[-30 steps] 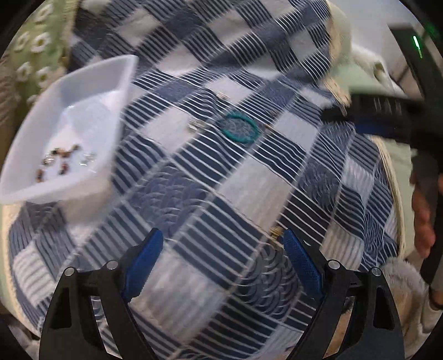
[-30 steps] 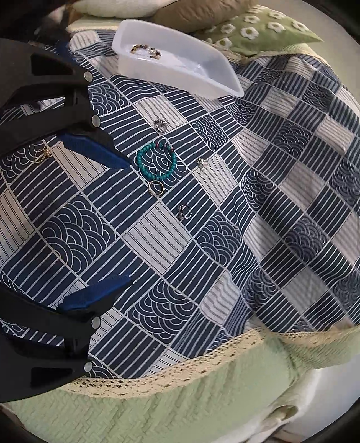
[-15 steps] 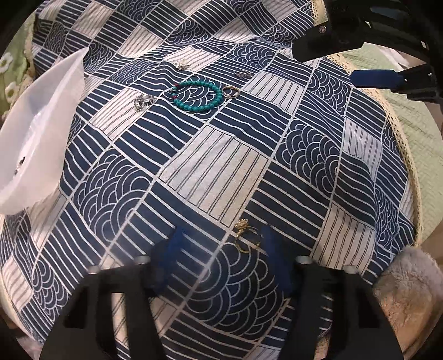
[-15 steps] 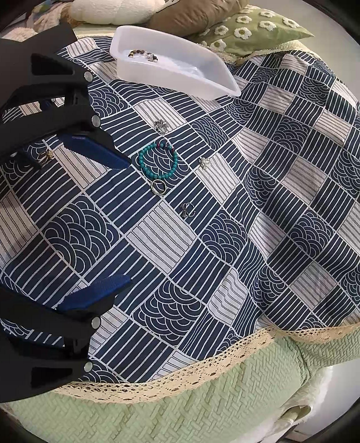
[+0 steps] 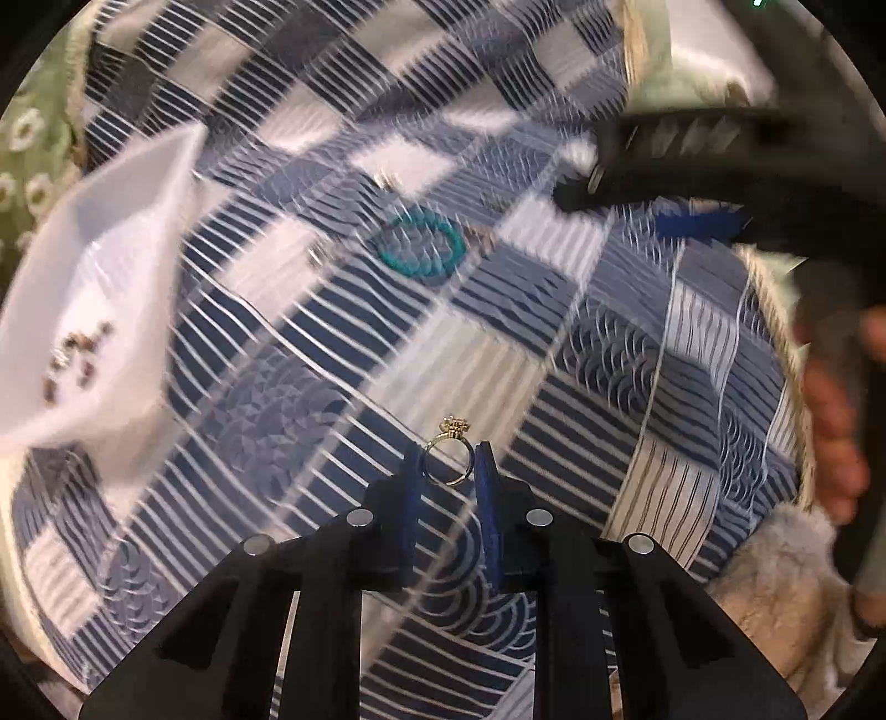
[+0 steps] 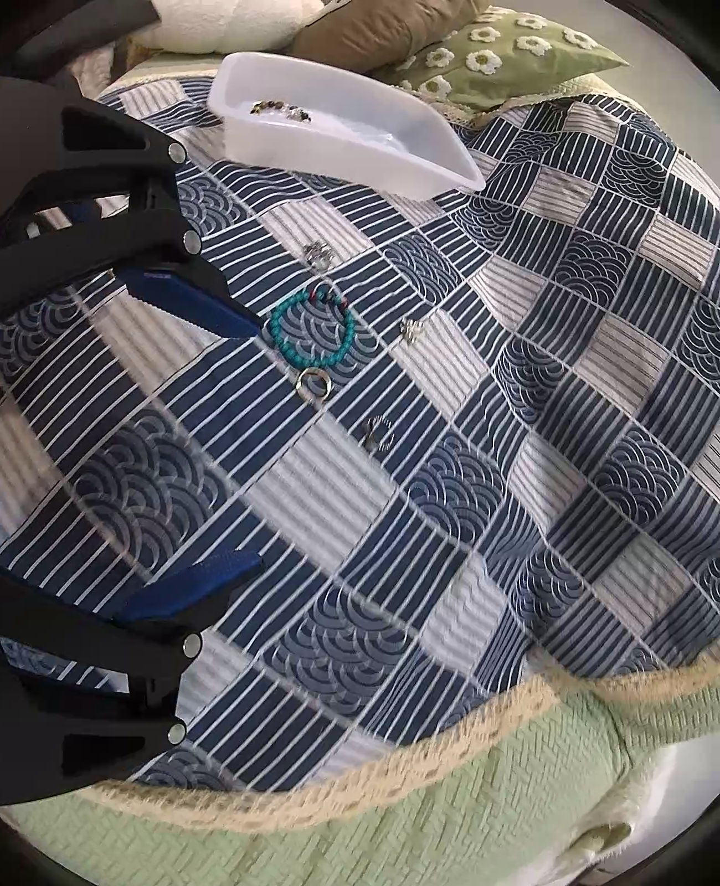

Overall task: Organize jewelry
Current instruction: 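Move the left tool to the gold ring and grasp it, then grasp a small silver ring with the right tool while the left tool holds the gold ring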

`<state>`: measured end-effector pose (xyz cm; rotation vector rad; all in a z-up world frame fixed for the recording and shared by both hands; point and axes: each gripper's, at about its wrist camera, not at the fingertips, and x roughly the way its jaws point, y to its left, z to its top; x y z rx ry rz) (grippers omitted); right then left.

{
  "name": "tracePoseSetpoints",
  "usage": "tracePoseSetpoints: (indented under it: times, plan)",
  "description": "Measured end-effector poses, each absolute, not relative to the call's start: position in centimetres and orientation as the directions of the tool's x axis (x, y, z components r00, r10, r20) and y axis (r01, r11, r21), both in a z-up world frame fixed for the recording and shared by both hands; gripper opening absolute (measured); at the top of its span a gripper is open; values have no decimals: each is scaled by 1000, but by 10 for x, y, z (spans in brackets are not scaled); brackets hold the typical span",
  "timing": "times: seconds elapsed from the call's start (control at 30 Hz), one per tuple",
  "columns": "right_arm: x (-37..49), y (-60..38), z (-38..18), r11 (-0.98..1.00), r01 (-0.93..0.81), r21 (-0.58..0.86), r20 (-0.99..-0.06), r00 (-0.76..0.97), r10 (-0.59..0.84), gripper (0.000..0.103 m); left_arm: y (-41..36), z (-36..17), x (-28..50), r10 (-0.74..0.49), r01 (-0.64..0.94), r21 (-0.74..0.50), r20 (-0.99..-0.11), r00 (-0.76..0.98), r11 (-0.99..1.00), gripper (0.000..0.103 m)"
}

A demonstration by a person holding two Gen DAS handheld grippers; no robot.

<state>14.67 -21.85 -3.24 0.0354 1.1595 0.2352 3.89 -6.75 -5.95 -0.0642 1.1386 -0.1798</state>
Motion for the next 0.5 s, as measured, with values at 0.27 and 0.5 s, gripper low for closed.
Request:
tracePoseSetpoints:
  times: [0.27, 0.5]
  plan:
    - [187, -190, -56, 971, -198, 136, -919, 341, 198, 60, -41, -58, 43, -188, 52, -183, -892, 412, 982, 18]
    - [197, -188, -83, 977, -185, 105, -947, 281, 155, 37, -40, -55, 37, -225, 68, -216, -887, 403, 974, 18]
